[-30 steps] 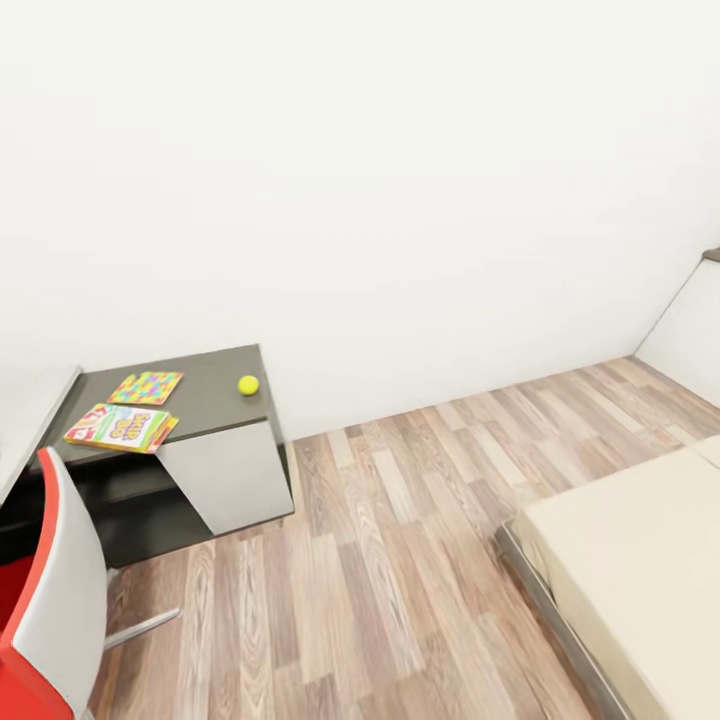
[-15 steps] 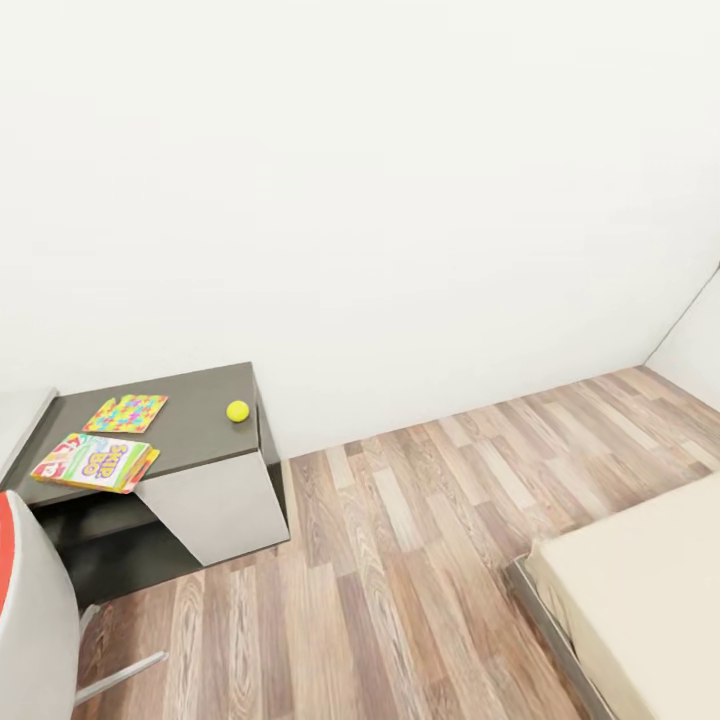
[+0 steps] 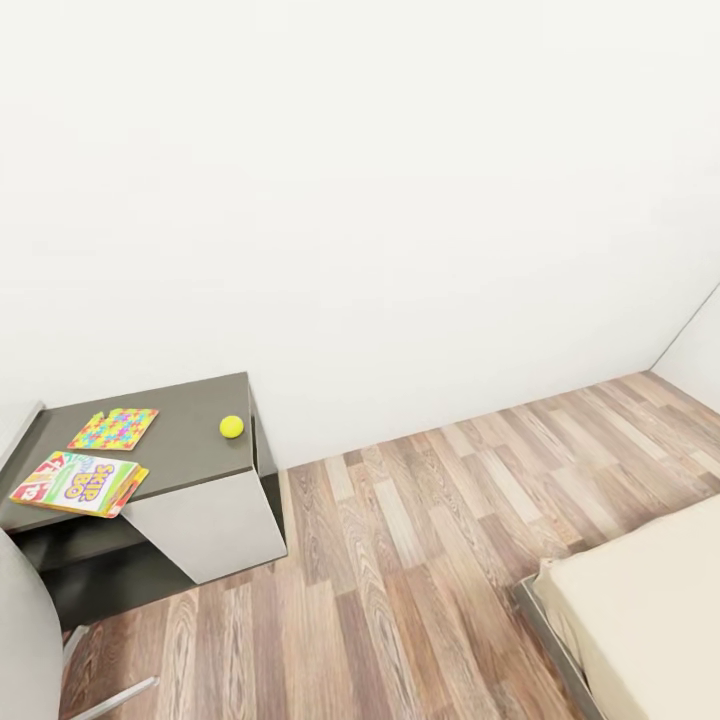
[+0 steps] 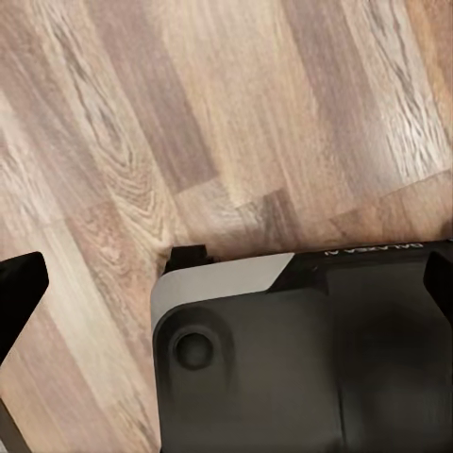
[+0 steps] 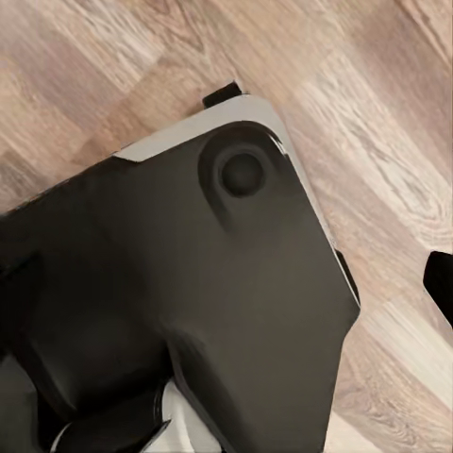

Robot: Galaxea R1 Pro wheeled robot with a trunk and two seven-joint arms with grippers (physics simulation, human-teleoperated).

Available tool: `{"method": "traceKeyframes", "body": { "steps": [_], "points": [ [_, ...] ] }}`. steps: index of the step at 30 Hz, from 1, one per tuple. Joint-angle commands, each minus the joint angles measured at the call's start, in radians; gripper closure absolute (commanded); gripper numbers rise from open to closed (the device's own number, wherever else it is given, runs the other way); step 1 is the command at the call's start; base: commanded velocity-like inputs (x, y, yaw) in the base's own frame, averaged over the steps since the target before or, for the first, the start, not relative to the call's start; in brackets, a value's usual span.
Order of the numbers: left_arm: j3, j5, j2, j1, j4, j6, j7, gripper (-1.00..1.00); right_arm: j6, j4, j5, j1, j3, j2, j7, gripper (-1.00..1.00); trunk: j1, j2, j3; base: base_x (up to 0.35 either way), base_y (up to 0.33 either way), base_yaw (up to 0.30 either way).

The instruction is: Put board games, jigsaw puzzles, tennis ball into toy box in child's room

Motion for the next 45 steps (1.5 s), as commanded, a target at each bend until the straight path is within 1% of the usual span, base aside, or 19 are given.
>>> {"method": "traceKeyframes", "body": {
  "steps": [1,2,4,10,13,19,26,30,37,45],
  "points": [
    [0.001,-0.007,0.000,0.000,-0.001,0.003,0.003,-1.00,0.035,-0.019,-0.010,-0.019,0.000,-0.001,-0.015,-1.00,0.000,-0.002,-0.002,0.010,0.000,0.000],
    [0.004,-0.006,0.000,0.000,-0.001,0.004,0.004,-1.00,0.064,-0.039,-0.011,-0.031,0.000,-0.003,-0.028,-1.00,0.000,-0.002,-0.002,0.006,0.000,0.000],
    [0.006,-0.005,-0.002,0.000,-0.001,0.006,0.006,-1.00,0.088,-0.068,-0.011,-0.041,0.000,-0.004,-0.043,-1.00,0.000,-0.002,-0.002,0.004,0.000,0.000],
    [0.011,-0.004,-0.004,0.000,-0.001,0.011,0.009,-1.00,0.107,-0.100,-0.010,-0.048,0.003,-0.005,-0.056,-1.00,0.000,-0.002,-0.002,0.001,0.000,0.000],
    [0.012,-0.004,-0.005,0.000,-0.001,0.012,0.011,-1.00,0.099,-0.104,-0.008,-0.049,0.004,-0.007,-0.055,-1.00,0.000,-0.002,-0.002,0.000,0.000,0.000],
    [0.015,-0.001,-0.002,0.000,-0.001,0.017,0.011,-1.00,0.059,-0.107,-0.009,-0.050,0.001,-0.006,-0.057,-1.00,0.000,-0.002,-0.002,0.000,0.000,0.000],
    [0.016,-0.001,-0.003,0.000,-0.001,0.021,0.013,-1.00,0.046,-0.151,-0.009,-0.053,0.002,0.005,-0.061,-1.00,0.000,-0.002,-0.002,0.000,0.000,0.000],
    [0.021,-0.001,-0.004,0.000,-0.001,0.022,0.015,-1.00,0.039,-0.161,-0.009,-0.052,0.002,0.000,-0.060,-1.00,0.000,-0.002,-0.002,0.000,0.000,0.045],
    [0.026,0.000,-0.004,0.000,-0.001,0.020,0.015,-1.00,0.036,-0.164,-0.008,-0.052,0.005,0.007,-0.061,-1.00,0.000,-0.002,-0.002,0.000,0.000,0.215],
    [0.023,-0.002,-0.005,0.000,-0.001,0.010,0.015,-1.00,0.035,-0.165,-0.008,-0.052,0.005,0.006,-0.062,-1.00,0.000,-0.002,-0.002,0.000,0.000,0.281]
  ]
}}
